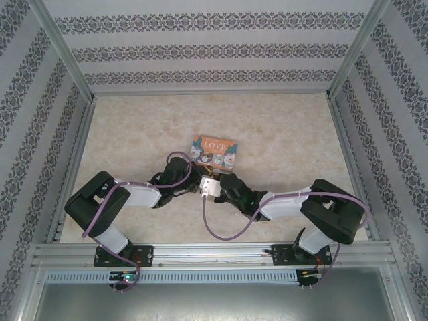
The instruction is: Unlock the padlock with the key
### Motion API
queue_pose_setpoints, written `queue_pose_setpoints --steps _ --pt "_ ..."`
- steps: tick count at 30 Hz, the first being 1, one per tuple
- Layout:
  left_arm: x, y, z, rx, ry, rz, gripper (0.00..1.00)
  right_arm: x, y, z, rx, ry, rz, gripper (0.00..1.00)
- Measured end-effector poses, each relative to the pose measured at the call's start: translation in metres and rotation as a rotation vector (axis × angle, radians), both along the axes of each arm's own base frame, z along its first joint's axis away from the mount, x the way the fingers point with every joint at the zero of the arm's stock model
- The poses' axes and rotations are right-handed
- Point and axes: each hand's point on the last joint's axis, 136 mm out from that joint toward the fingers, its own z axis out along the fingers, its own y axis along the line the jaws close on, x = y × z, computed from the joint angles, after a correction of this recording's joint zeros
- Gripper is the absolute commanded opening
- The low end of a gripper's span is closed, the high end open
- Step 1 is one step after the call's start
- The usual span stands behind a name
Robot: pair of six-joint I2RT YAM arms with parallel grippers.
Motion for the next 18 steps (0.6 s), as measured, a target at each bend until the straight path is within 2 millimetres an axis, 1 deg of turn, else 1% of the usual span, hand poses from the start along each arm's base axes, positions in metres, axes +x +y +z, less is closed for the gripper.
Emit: queue_pose_setpoints --steps 12,18 --pt "0.0009 0.0010 0.0015 0.001 -0.004 0.007 0.00 0.0016 0.0002 0.0017 0.009 -0.006 -0.008 0.00" --pt "0.0012 0.0013 0.0015 0.000 -0.003 0.011 0.00 0.0026 -0.0004 0.0019 0.040 0.018 -0.028 0.00"
